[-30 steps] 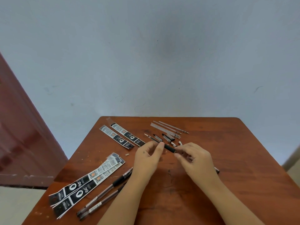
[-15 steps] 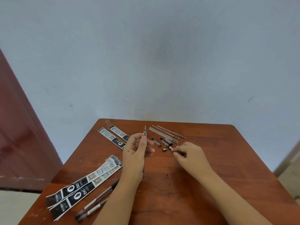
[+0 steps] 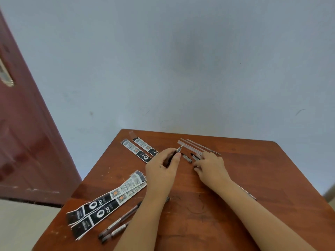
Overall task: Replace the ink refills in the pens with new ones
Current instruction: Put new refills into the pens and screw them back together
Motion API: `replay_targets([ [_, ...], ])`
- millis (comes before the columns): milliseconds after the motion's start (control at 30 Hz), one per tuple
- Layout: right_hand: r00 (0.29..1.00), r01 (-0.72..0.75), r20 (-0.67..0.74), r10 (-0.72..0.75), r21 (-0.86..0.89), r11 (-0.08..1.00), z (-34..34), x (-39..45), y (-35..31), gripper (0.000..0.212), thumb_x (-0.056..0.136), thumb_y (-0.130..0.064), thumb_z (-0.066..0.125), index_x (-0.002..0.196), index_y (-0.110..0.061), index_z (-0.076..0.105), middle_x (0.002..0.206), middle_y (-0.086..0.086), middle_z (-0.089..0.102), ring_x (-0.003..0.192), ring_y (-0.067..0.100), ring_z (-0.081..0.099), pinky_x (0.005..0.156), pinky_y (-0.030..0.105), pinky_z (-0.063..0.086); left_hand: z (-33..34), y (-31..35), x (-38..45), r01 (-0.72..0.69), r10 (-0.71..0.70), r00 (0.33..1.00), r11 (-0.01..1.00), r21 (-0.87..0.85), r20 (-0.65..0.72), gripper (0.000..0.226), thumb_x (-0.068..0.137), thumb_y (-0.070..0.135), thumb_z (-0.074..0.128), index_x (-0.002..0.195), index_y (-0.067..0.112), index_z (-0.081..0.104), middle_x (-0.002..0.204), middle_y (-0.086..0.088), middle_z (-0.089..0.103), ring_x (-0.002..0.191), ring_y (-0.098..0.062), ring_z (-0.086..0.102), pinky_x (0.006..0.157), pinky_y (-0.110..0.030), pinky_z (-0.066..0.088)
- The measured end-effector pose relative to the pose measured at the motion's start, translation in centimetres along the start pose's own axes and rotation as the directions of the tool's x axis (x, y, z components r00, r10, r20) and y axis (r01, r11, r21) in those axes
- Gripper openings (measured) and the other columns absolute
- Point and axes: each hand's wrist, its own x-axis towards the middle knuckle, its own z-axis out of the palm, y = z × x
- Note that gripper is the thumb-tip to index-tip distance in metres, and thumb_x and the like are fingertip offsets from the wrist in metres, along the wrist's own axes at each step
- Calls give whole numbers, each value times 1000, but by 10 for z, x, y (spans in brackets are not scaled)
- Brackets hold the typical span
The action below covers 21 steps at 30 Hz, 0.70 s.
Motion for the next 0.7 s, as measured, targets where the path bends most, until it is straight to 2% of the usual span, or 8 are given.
replay_targets([
  [67, 994, 52, -105, -40, 107, 993, -4, -4, 3, 27, 90, -21, 47, 114, -17, 60, 114, 5, 56, 111, 22, 46, 91, 31, 34, 0, -2, 0, -34, 24, 997, 990, 133, 78, 17, 82, 11, 63, 84, 27, 70, 71, 17, 63, 73, -5, 58, 76, -32, 50],
  [133, 984, 97, -167, -63, 206, 974, -12, -10, 8, 23, 88, -17, 52, 107, -11, 63, 109, 7, 63, 104, 23, 54, 86, 27, 38, 2, -4, -1, -91, 40, 982, 957, 277, 187, 14, 83, 14, 62, 94, 16, 71, 84, 4, 66, 84, -15, 59, 82, -35, 47],
  [267, 965, 115, -261, -9, 392, 913, -22, -30, 21, 14, 80, -11, 63, 93, -6, 67, 87, 3, 67, 83, 17, 59, 70, 10, 36, 7, -4, -6, -198, 89, 955, 901, 385, 283, 21, 87, 17, 57, 105, 14, 67, 95, -4, 66, 86, -16, 57, 79, -27, 44],
  [367, 940, 126, -334, 68, 526, 841, -18, -44, 29, 7, 72, -2, 70, 77, -7, 68, 71, -6, 58, 63, -1, 55, 64, 0, 38, 10, -5, -9, -285, 142, 931, 857, 429, 335, 22, 87, 16, 55, 107, 14, 66, 98, -2, 66, 87, -15, 57, 75, -20, 39],
  [433, 931, 148, -355, 78, 564, 812, -15, -48, 33, 10, 70, 2, 70, 78, -5, 70, 73, -8, 59, 73, -12, 56, 68, -2, 38, 13, -5, -12, -319, 157, 917, 840, 438, 366, 23, 87, 16, 55, 107, 13, 66, 101, -1, 66, 92, -14, 58, 79, -20, 40],
  [500, 919, 169, -385, 83, 577, 799, -14, -48, 36, 12, 71, 3, 68, 80, -5, 71, 76, -7, 60, 78, -12, 53, 71, -3, 38, 17, -5, -15, -352, 173, 901, 828, 438, 398, 23, 87, 15, 56, 107, 12, 66, 101, -2, 67, 94, -15, 58, 81, -21, 41],
  [567, 911, 180, -401, 95, 595, 783, -13, -48, 37, 13, 72, 4, 67, 80, -5, 71, 78, -6, 61, 79, -11, 53, 71, -2, 38, 19, -5, -17, -376, 178, 888, 813, 445, 425, 23, 86, 15, 56, 107, 13, 66, 100, -2, 67, 92, -15, 59, 81, -23, 42],
  [700, 911, 214, -407, 65, 602, 769, -9, -49, 37, 14, 71, 5, 68, 80, -5, 71, 77, -6, 61, 77, -21, 52, 70, -2, 39, 22, -6, -19, -398, 193, 878, 802, 446, 438, 21, 84, 13, 59, 103, 11, 68, 96, -3, 68, 89, -17, 60, 78, -23, 43],
])
